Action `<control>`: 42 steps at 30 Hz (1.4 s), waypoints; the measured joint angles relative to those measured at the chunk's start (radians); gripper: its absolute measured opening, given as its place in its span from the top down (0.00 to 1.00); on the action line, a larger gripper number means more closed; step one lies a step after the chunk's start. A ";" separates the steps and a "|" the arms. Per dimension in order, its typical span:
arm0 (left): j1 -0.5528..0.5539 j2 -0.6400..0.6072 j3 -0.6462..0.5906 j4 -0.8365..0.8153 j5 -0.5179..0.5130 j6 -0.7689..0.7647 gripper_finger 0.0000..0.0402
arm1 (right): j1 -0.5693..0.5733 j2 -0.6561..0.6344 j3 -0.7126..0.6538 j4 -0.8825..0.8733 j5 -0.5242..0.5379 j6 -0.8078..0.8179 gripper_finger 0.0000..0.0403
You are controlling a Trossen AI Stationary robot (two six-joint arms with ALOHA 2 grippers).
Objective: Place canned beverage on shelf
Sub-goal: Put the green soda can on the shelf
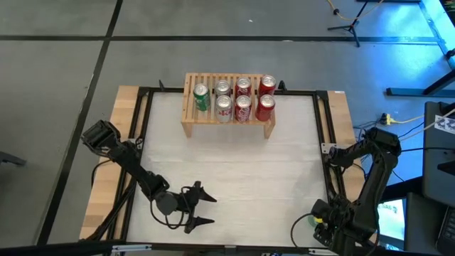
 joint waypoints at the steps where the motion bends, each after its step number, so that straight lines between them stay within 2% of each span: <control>1: 0.001 0.000 0.000 0.015 0.000 0.001 0.09 | 0.000 0.000 0.000 0.005 0.002 0.000 0.21; 3: 0.010 0.000 0.001 0.029 0.002 0.000 0.09 | -0.003 0.000 0.001 0.010 0.013 -0.003 0.29; 8: 0.011 0.000 0.001 0.021 0.005 -0.004 0.09 | -0.020 0.000 0.011 0.025 0.024 -0.037 0.29; 11: 0.010 0.000 0.001 0.017 0.004 -0.003 0.09 | -0.050 0.003 0.050 0.048 0.082 -0.109 0.29; 17: 0.008 0.000 0.001 0.017 -0.010 0.015 0.09 | -0.173 0.001 0.148 0.054 0.266 -0.399 0.29; 22: -0.012 0.000 0.001 0.017 -0.069 0.038 0.09 | -0.318 0.001 0.187 0.127 0.326 -0.731 0.29; 31: -0.033 0.000 0.001 -0.080 -0.075 -0.041 0.09 | -0.601 0.001 0.191 0.289 0.215 -1.192 0.29; 36: -0.033 0.000 0.001 -0.191 -0.109 -0.112 0.09 | -0.726 0.001 0.191 0.358 0.139 -1.337 0.29; 39: -0.039 0.000 0.001 -0.196 -0.168 -0.102 0.09 | -0.780 0.001 0.191 0.399 0.120 -1.400 0.29; 42: -0.039 0.000 0.001 -0.197 -0.174 -0.079 0.09 | -0.824 0.010 0.191 0.424 0.104 -1.450 0.29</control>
